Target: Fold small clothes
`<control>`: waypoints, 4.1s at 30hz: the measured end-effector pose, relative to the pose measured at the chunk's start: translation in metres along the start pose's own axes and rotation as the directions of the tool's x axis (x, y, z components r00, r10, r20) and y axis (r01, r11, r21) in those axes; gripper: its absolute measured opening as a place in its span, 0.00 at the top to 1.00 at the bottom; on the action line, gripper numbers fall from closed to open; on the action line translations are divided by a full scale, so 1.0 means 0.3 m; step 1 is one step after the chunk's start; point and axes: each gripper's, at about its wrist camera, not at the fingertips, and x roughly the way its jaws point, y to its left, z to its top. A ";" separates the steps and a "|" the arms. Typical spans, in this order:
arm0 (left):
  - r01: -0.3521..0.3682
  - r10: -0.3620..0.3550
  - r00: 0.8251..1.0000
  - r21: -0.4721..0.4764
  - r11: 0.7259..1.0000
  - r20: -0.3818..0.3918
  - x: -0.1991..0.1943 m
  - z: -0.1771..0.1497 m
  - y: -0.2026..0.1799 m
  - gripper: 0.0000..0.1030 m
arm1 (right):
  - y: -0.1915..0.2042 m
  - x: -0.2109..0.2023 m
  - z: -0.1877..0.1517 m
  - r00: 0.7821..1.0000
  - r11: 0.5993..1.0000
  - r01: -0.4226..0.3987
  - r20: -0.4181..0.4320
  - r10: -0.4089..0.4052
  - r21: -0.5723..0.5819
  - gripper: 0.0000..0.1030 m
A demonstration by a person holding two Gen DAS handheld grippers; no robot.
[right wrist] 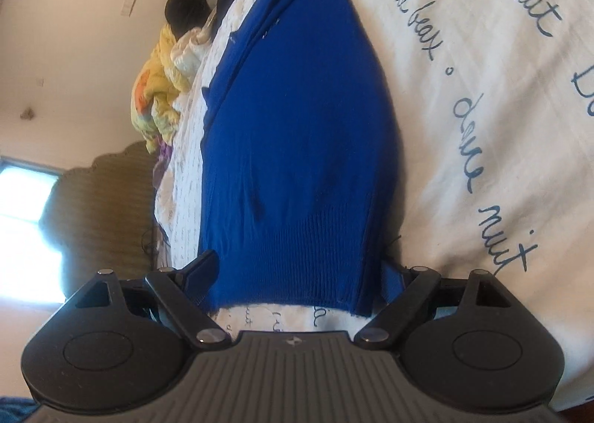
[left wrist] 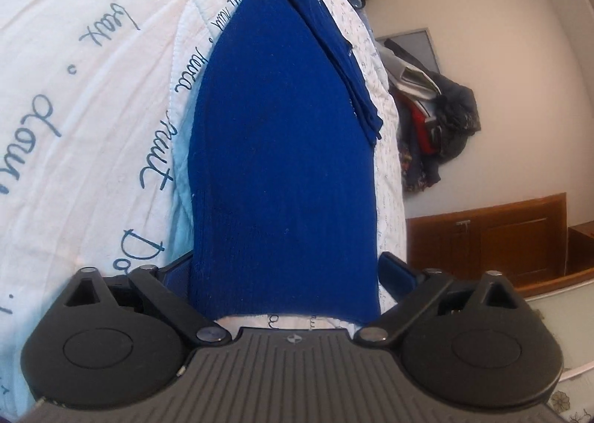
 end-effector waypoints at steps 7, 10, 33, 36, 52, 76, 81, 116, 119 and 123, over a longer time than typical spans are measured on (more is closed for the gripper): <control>-0.166 0.166 0.986 -0.003 0.986 -0.012 0.016 0.008 0.002 0.96 | -0.037 0.011 -0.005 0.993 0.993 0.117 0.027 -0.117 -0.005 0.94; -0.169 0.169 0.986 0.097 0.981 0.001 0.002 0.019 -0.072 0.96 | 0.003 0.006 -0.002 0.992 0.991 0.121 0.047 -0.119 -0.053 0.95; -0.355 0.276 0.906 0.219 0.909 0.322 0.645 1.201 -0.361 0.74 | 0.165 0.630 1.302 0.938 0.994 0.101 0.330 -0.111 0.047 0.72; -0.297 0.185 0.874 0.193 0.935 0.449 0.498 1.148 -0.317 0.00 | 0.192 0.596 1.269 0.908 0.993 0.116 0.404 -0.111 0.010 0.58; -0.280 0.222 0.908 0.120 0.952 0.356 0.277 0.635 -0.161 0.11 | 0.175 0.373 0.735 0.929 0.934 0.302 0.277 -0.244 -0.190 0.24; -0.483 0.387 0.840 0.198 0.853 0.380 -0.004 0.449 -0.181 0.73 | 0.210 0.176 0.453 0.965 0.943 0.229 0.185 -0.187 -0.243 0.54; -0.489 0.311 0.819 0.302 0.818 0.482 0.063 0.596 -0.284 0.02 | 0.271 0.174 0.614 0.905 0.895 0.333 0.368 -0.214 -0.297 0.42; -0.626 0.398 0.779 0.575 0.526 0.484 0.762 0.746 -0.386 0.03 | 0.343 0.728 0.794 0.778 0.622 0.599 0.550 -0.304 -0.503 0.35; -0.641 0.418 0.767 0.588 0.493 0.486 0.786 0.745 -0.395 0.00 | 0.330 0.711 0.819 0.782 0.662 0.580 0.551 -0.291 -0.474 0.35; -0.642 0.421 0.766 0.587 0.492 0.485 0.779 0.748 -0.397 0.00 | 0.439 0.752 0.728 0.714 0.517 0.693 0.574 -0.401 -0.501 0.34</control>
